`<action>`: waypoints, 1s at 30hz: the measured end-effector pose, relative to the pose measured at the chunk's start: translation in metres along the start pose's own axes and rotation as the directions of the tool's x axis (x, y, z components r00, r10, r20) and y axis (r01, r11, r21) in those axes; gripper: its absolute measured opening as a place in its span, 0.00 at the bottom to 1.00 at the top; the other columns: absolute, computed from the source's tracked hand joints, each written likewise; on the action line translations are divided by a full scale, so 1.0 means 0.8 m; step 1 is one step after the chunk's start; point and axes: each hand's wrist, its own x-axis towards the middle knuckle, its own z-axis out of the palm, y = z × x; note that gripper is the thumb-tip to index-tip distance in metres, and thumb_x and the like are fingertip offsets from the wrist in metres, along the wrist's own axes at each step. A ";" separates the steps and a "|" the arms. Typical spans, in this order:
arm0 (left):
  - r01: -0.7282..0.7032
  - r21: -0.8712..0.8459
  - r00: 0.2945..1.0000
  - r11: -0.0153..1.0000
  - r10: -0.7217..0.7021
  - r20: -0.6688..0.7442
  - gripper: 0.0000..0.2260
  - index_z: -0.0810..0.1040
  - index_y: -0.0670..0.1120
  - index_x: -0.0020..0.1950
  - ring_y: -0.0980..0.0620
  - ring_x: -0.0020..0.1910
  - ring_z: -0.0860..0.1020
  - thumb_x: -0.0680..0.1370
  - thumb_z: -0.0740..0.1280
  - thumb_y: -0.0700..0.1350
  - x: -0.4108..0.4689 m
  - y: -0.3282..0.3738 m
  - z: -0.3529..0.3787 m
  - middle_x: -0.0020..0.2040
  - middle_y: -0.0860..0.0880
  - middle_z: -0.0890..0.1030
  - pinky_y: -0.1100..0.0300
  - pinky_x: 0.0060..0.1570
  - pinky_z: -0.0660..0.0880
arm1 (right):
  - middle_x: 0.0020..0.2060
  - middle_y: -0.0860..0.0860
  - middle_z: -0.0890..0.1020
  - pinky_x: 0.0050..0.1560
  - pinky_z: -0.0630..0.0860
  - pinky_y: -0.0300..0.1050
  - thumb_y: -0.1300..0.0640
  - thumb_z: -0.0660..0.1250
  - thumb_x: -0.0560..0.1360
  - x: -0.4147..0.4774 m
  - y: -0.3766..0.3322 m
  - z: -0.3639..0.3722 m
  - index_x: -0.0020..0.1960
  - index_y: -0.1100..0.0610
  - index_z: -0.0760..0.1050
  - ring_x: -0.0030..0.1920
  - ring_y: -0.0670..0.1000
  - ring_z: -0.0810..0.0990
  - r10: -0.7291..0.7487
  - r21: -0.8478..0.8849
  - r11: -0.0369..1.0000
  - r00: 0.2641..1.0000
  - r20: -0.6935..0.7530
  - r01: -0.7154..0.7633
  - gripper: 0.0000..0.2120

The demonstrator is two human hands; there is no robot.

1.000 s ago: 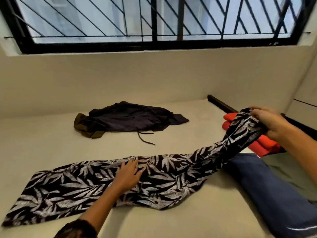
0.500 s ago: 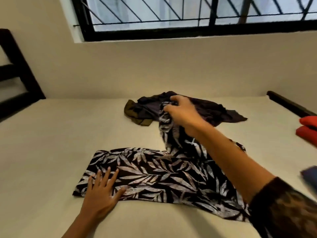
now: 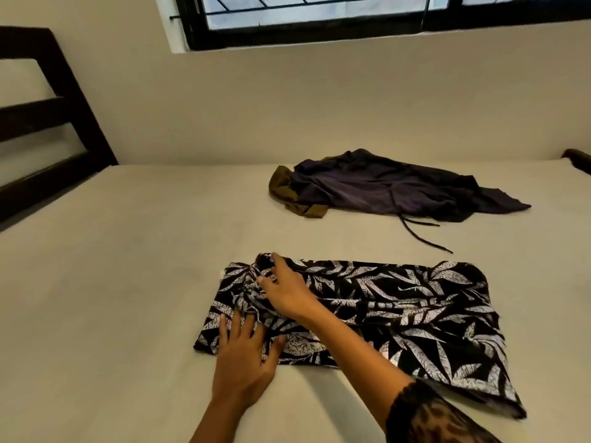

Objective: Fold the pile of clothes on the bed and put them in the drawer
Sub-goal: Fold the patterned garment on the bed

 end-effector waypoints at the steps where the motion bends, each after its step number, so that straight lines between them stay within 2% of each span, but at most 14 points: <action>1: 0.005 0.006 1.000 1.000 -0.005 0.005 0.43 0.73 0.47 0.67 0.46 0.75 0.55 0.73 0.33 0.71 0.000 -0.001 0.001 0.71 0.46 0.69 0.53 0.72 0.33 | 0.70 0.56 0.67 0.56 0.72 0.43 0.53 0.56 0.81 -0.011 0.005 -0.006 0.76 0.53 0.52 0.61 0.53 0.75 -0.045 -0.007 0.999 0.996 -0.080 0.044 0.26; 5: 0.043 -0.134 0.999 0.990 -0.047 -0.028 0.43 0.73 0.49 0.64 0.46 0.75 0.55 0.70 0.35 0.74 -0.001 0.005 -0.005 0.71 0.47 0.69 0.51 0.73 0.37 | 0.63 0.48 0.73 0.61 0.70 0.36 0.53 0.61 0.79 -0.074 0.058 -0.045 0.67 0.53 0.68 0.58 0.40 0.70 -0.235 -0.185 0.966 0.917 -0.323 0.183 0.17; 7: 0.260 -0.434 0.957 0.863 -0.291 -0.004 0.43 0.68 0.48 0.69 0.43 0.72 0.61 0.68 0.44 0.77 0.003 0.020 -0.021 0.72 0.46 0.66 0.44 0.72 0.53 | 0.65 0.45 0.72 0.72 0.61 0.46 0.50 0.64 0.77 -0.110 0.102 -0.073 0.65 0.51 0.70 0.68 0.44 0.63 -0.301 -0.354 0.922 0.866 -0.398 0.158 0.18; 10: 0.426 -0.682 0.833 0.594 -0.552 0.040 0.41 0.60 0.47 0.72 0.40 0.61 0.74 0.67 0.62 0.69 0.028 0.038 -0.043 0.70 0.43 0.69 0.41 0.59 0.72 | 0.73 0.43 0.58 0.75 0.46 0.53 0.29 0.57 0.67 -0.162 0.166 -0.120 0.71 0.46 0.62 0.75 0.47 0.48 -0.254 -0.563 0.827 0.891 -0.377 -0.002 0.37; 13: 0.496 -0.722 0.790 0.483 -0.596 0.144 0.37 0.59 0.43 0.72 0.38 0.61 0.73 0.70 0.72 0.55 0.059 0.039 -0.053 0.67 0.40 0.71 0.45 0.61 0.71 | 0.72 0.40 0.39 0.74 0.35 0.51 0.16 0.43 0.56 -0.198 0.216 -0.152 0.73 0.43 0.44 0.73 0.45 0.33 -0.101 -0.669 0.737 0.965 -0.243 -0.091 0.52; 16: 0.581 -0.735 0.722 0.350 -0.639 0.266 0.29 0.67 0.40 0.69 0.39 0.58 0.76 0.72 0.73 0.45 0.080 0.035 -0.058 0.62 0.39 0.75 0.45 0.59 0.73 | 0.70 0.42 0.33 0.72 0.34 0.43 0.30 0.53 0.71 -0.211 0.234 -0.165 0.71 0.44 0.33 0.74 0.46 0.34 -0.070 -0.667 0.738 0.971 -0.230 -0.105 0.41; 19: 0.547 -0.826 0.665 0.133 -0.669 0.332 0.14 0.75 0.37 0.56 0.42 0.44 0.79 0.73 0.71 0.40 0.083 0.038 -0.078 0.54 0.38 0.79 0.51 0.52 0.76 | 0.73 0.49 0.43 0.72 0.53 0.43 0.58 0.63 0.78 -0.222 0.236 -0.170 0.71 0.50 0.36 0.76 0.53 0.52 -0.139 -0.712 0.700 0.969 -0.205 -0.051 0.38; 21: 0.531 -0.831 0.594 0.167 -0.773 0.224 0.10 0.77 0.38 0.53 0.43 0.46 0.78 0.73 0.70 0.40 0.078 0.037 -0.094 0.53 0.37 0.79 0.54 0.49 0.74 | 0.70 0.55 0.66 0.60 0.72 0.41 0.68 0.76 0.63 -0.237 0.237 -0.179 0.74 0.54 0.56 0.65 0.55 0.74 -0.218 -0.758 0.652 0.955 -0.201 -0.011 0.46; 22: 0.548 -0.805 0.566 0.227 -0.809 0.158 0.12 0.77 0.37 0.54 0.41 0.50 0.78 0.73 0.70 0.41 0.074 0.036 -0.100 0.54 0.37 0.79 0.53 0.49 0.74 | 0.63 0.56 0.76 0.50 0.77 0.38 0.70 0.80 0.53 -0.245 0.239 -0.184 0.70 0.57 0.68 0.57 0.54 0.80 -0.239 -0.793 0.609 0.949 -0.204 -0.017 0.48; 24: 0.584 -0.747 0.542 0.318 -0.838 0.066 0.16 0.75 0.36 0.58 0.38 0.56 0.76 0.74 0.70 0.43 0.060 0.039 -0.107 0.57 0.36 0.77 0.51 0.53 0.72 | 0.54 0.54 0.82 0.39 0.78 0.35 0.70 0.81 0.41 -0.261 0.252 -0.191 0.62 0.57 0.78 0.47 0.51 0.84 -0.300 -0.839 0.543 0.923 -0.241 -0.042 0.48; 26: 0.635 -0.674 0.559 0.378 -0.827 0.063 0.19 0.74 0.35 0.60 0.35 0.57 0.74 0.74 0.70 0.45 0.047 0.036 -0.099 0.59 0.34 0.76 0.48 0.56 0.72 | 0.55 0.53 0.82 0.42 0.78 0.36 0.61 0.85 0.41 -0.269 0.251 -0.188 0.60 0.55 0.78 0.47 0.49 0.84 -0.230 -0.844 0.534 0.950 -0.210 -0.058 0.46; 27: 0.669 -0.619 0.572 0.411 -0.816 0.077 0.21 0.72 0.34 0.60 0.33 0.57 0.74 0.74 0.70 0.46 0.041 0.037 -0.095 0.59 0.33 0.75 0.46 0.57 0.72 | 0.61 0.52 0.77 0.50 0.77 0.39 0.56 0.84 0.48 -0.270 0.250 -0.185 0.63 0.54 0.76 0.53 0.50 0.82 -0.189 -0.844 0.533 0.966 -0.177 -0.050 0.44; 29: 0.714 -0.527 0.580 0.461 -0.811 0.076 0.26 0.68 0.34 0.63 0.31 0.59 0.71 0.74 0.71 0.49 0.033 0.046 -0.088 0.62 0.31 0.71 0.41 0.58 0.70 | 0.72 0.48 0.57 0.72 0.58 0.45 0.48 0.70 0.69 -0.268 0.254 -0.185 0.74 0.51 0.60 0.72 0.49 0.62 -0.157 -0.808 0.589 0.978 -0.137 -0.019 0.37; 30: 0.713 -0.484 0.594 0.508 -0.804 0.031 0.28 0.66 0.34 0.64 0.31 0.61 0.69 0.73 0.71 0.50 0.032 0.054 -0.086 0.64 0.31 0.69 0.40 0.59 0.67 | 0.74 0.45 0.52 0.74 0.48 0.44 0.44 0.59 0.71 -0.270 0.248 -0.190 0.76 0.49 0.54 0.75 0.46 0.53 -0.061 -0.697 0.716 0.991 -0.117 -0.038 0.35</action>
